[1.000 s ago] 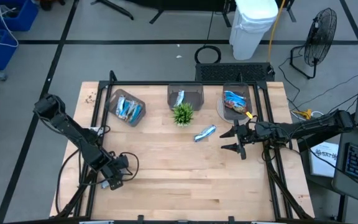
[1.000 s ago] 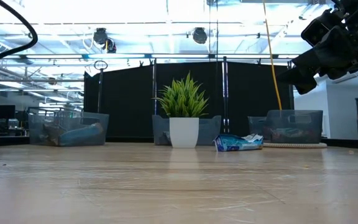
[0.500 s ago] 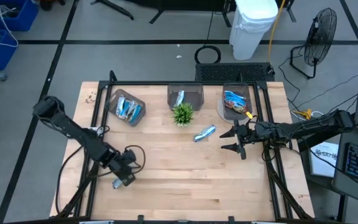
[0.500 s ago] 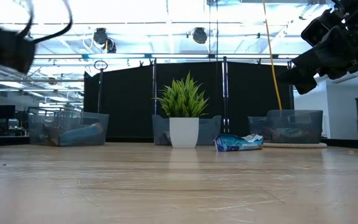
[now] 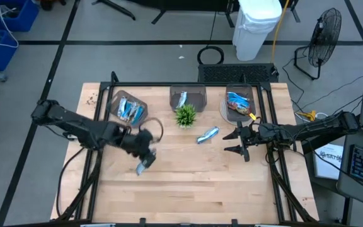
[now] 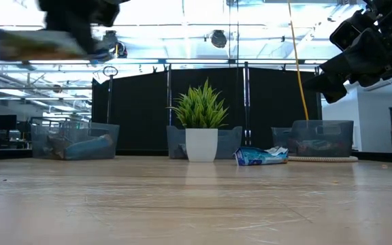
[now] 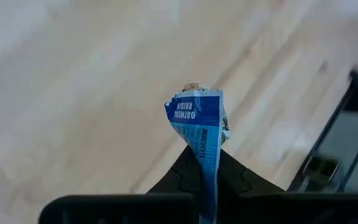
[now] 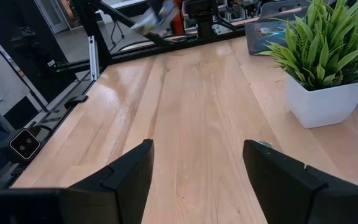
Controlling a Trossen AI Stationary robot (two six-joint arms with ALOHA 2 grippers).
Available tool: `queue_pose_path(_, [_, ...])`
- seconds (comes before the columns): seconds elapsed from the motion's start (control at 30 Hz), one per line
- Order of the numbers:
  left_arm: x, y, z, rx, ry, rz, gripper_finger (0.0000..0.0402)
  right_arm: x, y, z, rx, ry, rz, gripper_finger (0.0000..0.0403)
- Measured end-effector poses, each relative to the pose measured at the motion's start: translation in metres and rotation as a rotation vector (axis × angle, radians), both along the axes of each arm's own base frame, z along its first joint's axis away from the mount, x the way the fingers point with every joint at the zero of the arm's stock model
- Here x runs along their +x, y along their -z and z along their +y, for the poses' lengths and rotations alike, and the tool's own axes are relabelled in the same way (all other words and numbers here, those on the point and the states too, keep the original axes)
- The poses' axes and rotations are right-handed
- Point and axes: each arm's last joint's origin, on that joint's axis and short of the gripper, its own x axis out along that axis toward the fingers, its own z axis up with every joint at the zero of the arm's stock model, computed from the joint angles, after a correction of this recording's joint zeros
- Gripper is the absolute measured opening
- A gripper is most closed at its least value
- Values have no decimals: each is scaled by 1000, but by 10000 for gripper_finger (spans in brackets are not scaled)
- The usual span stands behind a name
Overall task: Pick and place Granola Bars by type
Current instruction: Put the blue granola bar into the middle black bin
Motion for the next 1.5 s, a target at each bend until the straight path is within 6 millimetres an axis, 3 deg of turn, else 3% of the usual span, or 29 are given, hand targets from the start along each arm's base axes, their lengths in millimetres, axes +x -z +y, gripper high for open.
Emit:
queue_pose_path(0.43, [27,-83,99,33,-345,-187,12,0,0,0,0,0,0,238])
queue_pose_path(0.7, [52,-120,148,54,-412,-243,12,0,0,0,0,0,0,238])
queue_pose_path(0.87, [69,-128,180,81,-468,-242,12,0,0,0,0,-1,0,238])
queue_pose_path(1.1, [95,-116,233,111,-592,-210,12,0,0,0,0,0,0,238])
queue_pose_path(1.3, [115,-84,270,127,-672,-135,12,0,0,0,0,0,0,238])
queue_pose_path(1.5, [138,-46,294,130,-721,-109,12,0,0,0,0,0,0,238])
